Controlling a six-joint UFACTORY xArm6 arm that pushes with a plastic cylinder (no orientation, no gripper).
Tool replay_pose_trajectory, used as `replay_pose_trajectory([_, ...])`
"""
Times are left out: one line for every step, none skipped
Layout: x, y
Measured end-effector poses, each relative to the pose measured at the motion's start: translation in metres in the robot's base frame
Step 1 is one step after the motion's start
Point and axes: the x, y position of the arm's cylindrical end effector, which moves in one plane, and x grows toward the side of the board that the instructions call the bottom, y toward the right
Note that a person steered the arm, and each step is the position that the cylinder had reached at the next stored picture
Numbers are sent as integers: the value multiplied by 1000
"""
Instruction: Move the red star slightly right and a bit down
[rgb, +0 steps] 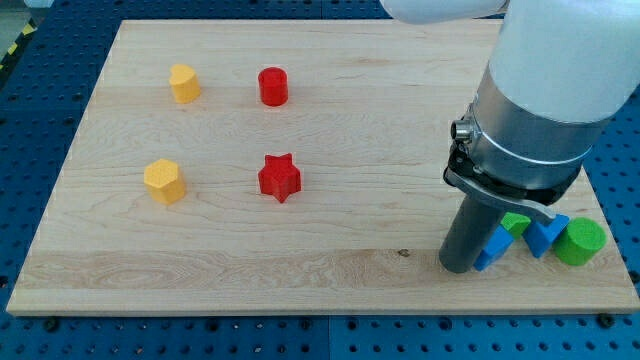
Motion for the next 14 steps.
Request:
replay_pose_trajectory([0, -5])
replay_pose_trajectory([4, -13])
replay_pose_trajectory([5, -13])
replay_pose_trajectory([-11, -15])
replay_pose_trajectory([-71, -31])
replay_pose_trajectory([-127, -48])
replay_pose_trajectory([-153, -85])
replay_pose_trajectory([-153, -139])
replay_pose_trajectory([-153, -188])
replay_pose_trajectory([-153, -223])
replay_pose_trajectory([-140, -243])
replay_pose_trajectory([-113, -243])
replay_pose_trajectory([-115, -237])
replay_pose_trajectory([-115, -236])
